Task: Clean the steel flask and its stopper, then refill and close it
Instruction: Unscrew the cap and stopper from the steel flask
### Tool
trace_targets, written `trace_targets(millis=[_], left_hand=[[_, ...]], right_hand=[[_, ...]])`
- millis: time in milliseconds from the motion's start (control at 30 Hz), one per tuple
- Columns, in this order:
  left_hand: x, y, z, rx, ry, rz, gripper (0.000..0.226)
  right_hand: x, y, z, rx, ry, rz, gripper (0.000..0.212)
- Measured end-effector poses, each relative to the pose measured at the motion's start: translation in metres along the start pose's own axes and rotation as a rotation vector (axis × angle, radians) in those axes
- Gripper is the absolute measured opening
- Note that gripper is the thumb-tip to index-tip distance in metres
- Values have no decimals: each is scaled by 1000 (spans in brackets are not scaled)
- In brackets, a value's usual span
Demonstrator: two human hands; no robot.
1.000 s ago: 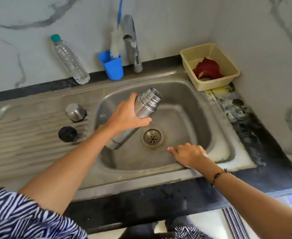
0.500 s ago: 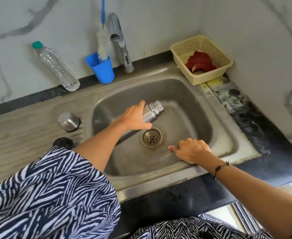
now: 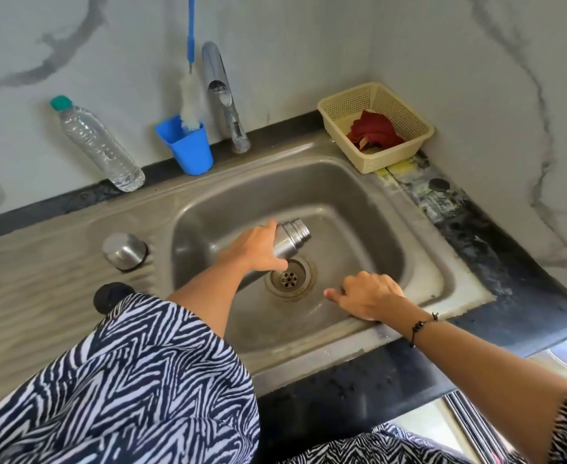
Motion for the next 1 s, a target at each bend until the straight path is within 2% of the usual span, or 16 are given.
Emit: trace_targets(millis=[267, 467, 1000], left_hand=[[1, -1, 0, -62, -48, -36, 56], [0, -2, 3, -89, -61, -49, 68], [2, -11, 0, -157, -93, -63, 70]], right_hand=[[0, 0, 0, -10, -2, 12, 68], [1, -1, 1, -11, -8, 19, 68], [-3, 2, 2, -18, -10, 25, 69]])
Point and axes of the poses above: each hand's wrist, its own x-axis away from the middle knuckle, its own y-axis out of the palm, z = x × y, the point moved 4 cm from there along -x, towards the middle knuckle, and after that the axes turned 9 degrees about x, right-handed, at the moved point
